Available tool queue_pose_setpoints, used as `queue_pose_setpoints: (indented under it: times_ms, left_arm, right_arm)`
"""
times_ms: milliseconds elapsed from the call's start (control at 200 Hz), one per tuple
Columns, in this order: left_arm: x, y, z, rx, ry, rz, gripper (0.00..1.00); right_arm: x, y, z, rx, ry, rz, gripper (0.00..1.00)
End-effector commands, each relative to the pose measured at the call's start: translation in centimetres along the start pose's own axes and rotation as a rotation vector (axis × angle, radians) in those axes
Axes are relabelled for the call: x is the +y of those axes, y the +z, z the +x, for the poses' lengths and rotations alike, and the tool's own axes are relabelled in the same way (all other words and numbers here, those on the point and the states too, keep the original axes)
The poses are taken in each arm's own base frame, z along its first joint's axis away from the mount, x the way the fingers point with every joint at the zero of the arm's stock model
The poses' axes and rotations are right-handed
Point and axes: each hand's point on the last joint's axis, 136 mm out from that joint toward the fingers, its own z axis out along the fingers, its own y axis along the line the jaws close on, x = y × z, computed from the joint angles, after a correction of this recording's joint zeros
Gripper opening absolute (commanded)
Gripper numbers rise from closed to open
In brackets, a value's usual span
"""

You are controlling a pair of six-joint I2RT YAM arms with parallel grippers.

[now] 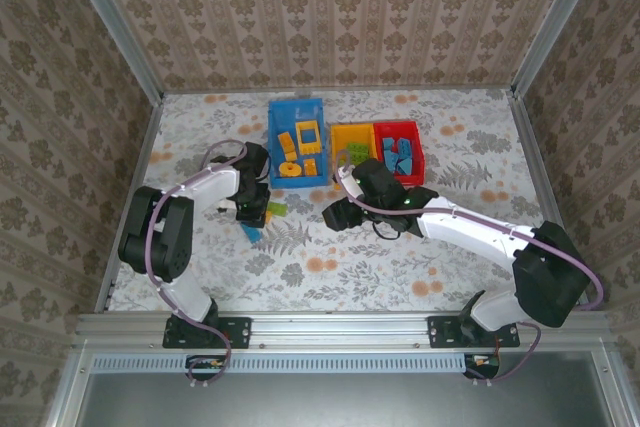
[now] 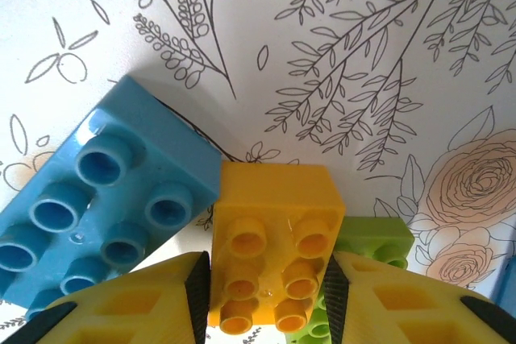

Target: Sort the legos into containers by color

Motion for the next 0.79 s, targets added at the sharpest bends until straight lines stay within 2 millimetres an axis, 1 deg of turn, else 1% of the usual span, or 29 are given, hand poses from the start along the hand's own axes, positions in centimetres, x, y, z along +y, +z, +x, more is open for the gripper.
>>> queue_pose_setpoints:
  times_ms: [0,125,225,255,270,325,430,505,585,625,670,725,790]
  left_arm:
    - [1.9,0.5,-0.7,-0.033,0.002,-0.078,0.43]
    - [1.2,-0.5,-1.2,-0.066,0.032,-0.043,0.4]
    - [0.2,-2.1,-1.6,-0.103,0.074,0.001,0.38]
    - [-0.1,-2.7,-1.8,-0.112,0.087,0.014,0.38]
    - [-0.2,-3.0,-1.8,-0.117,0.095,0.02,0.38]
    - [-0.3,-3.8,-1.8,-0.123,0.114,0.033,0.37]
    - [-0.1,-4.7,-1.6,-0.122,0.123,0.06,0.36]
    - [0.4,-5.3,-1.6,-0.123,0.122,0.071,0.36]
    - [0.2,-6.4,-1.7,-0.135,0.143,0.11,0.35]
    - [-0.4,-7.4,-1.7,-0.153,0.176,0.138,0.34]
    - [-1.7,-8.8,-1.5,-0.175,0.239,0.183,0.34]
    - [-4.0,-10.5,-0.7,-0.184,0.355,0.237,0.34]
    - [-6.1,-12.2,0.6,-0.195,0.501,0.266,0.34]
  right_arm:
    - [0.7,0.0,-1.3,-0.028,-0.003,-0.022,0.65]
    - [1.3,-0.3,-1.7,-0.047,-0.008,-0.054,0.65]
    - [2.5,-1.2,-2.8,-0.119,-0.029,-0.119,0.65]
    - [2.7,-1.1,-2.8,-0.134,-0.033,-0.136,0.65]
    - [3.1,-2.0,-3.5,-0.172,-0.042,-0.15,0.65]
    - [3.6,-2.7,-4.1,-0.228,-0.051,-0.176,0.65]
    - [3.7,-3.4,-4.7,-0.286,-0.056,-0.183,0.67]
    - [3.6,-3.2,-4.7,-0.279,-0.052,-0.175,0.67]
    - [3.5,-3.2,-5.0,-0.284,-0.047,-0.168,0.67]
    - [3.3,-3.4,-5.3,-0.298,-0.039,-0.155,0.67]
    - [2.8,-3.8,-5.7,-0.322,-0.022,-0.139,0.67]
    - [2.1,-4.2,-6.4,-0.357,0.012,-0.12,0.67]
    - [1.0,-4.8,-7.3,-0.406,0.061,-0.091,0.67]
